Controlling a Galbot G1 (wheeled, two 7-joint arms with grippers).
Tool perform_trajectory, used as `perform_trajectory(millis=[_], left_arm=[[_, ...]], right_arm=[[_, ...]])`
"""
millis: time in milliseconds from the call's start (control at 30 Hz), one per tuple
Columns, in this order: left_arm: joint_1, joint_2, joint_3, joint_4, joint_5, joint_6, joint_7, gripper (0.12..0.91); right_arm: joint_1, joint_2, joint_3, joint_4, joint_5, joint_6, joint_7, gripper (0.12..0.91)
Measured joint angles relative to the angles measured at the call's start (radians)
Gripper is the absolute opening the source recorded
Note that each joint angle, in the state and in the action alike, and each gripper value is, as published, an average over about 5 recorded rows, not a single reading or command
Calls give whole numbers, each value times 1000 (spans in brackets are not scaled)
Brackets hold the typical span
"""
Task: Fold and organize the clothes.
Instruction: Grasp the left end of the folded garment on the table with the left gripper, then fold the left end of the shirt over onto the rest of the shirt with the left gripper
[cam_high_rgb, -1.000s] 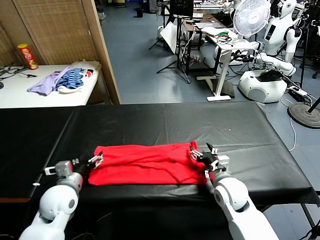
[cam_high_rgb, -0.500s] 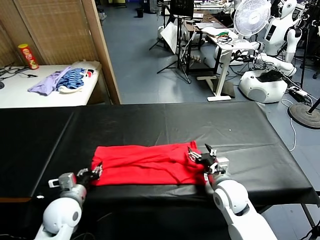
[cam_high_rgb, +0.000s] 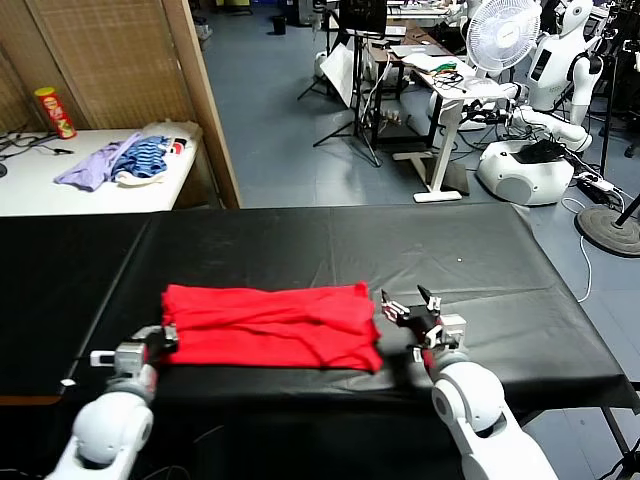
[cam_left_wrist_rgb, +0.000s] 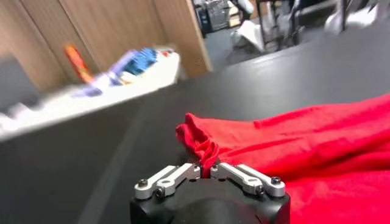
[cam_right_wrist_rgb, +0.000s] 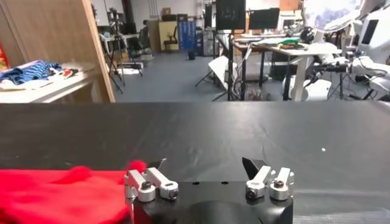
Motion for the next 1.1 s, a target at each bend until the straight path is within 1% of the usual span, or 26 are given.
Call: perform_trajectory(millis=[67, 133, 200, 300, 400, 500, 567, 633, 700, 800, 933, 1100], left_arm=[[5, 38, -9, 1, 47, -2, -1, 159], [6, 57, -7, -9, 69, 9, -12, 159], [3, 60, 5, -29, 66, 27, -31, 159], [-8, 38, 47, -75, 22, 68, -68, 159], [-25, -2, 118, -132, -73, 122, -118, 159], [-56, -50, 198, -179, -219, 173, -176, 159], [-81, -85, 248, -196, -324, 191, -205, 159], [-107, -120, 290, -204, -409, 197, -225, 159], [-133, -155, 326, -207, -467, 198, -237, 159], [-169, -200, 371, -206, -509, 197, -247, 159], [-200, -243, 413, -197, -526, 193, -250, 159], [-210, -277, 441, -182, -523, 186, -247, 159]], right_arm=[[-5, 5, 0, 8, -1, -1, 2, 798], [-10, 8, 1, 14, -4, -2, 5, 798], [-16, 11, 5, 19, -7, -3, 6, 798], [-29, 15, 16, 28, -14, -3, 8, 798], [-46, 19, 33, 37, -23, -3, 8, 798], [-66, 21, 53, 45, -30, -3, 8, 798], [-77, 21, 66, 50, -33, -3, 8, 798], [-87, 21, 78, 54, -36, -3, 8, 798], [-96, 22, 88, 56, -40, -3, 8, 798], [-106, 26, 96, 58, -45, -3, 7, 798], [-111, 32, 97, 57, -50, -3, 7, 798], [-106, 36, 89, 53, -53, -4, 6, 798]])
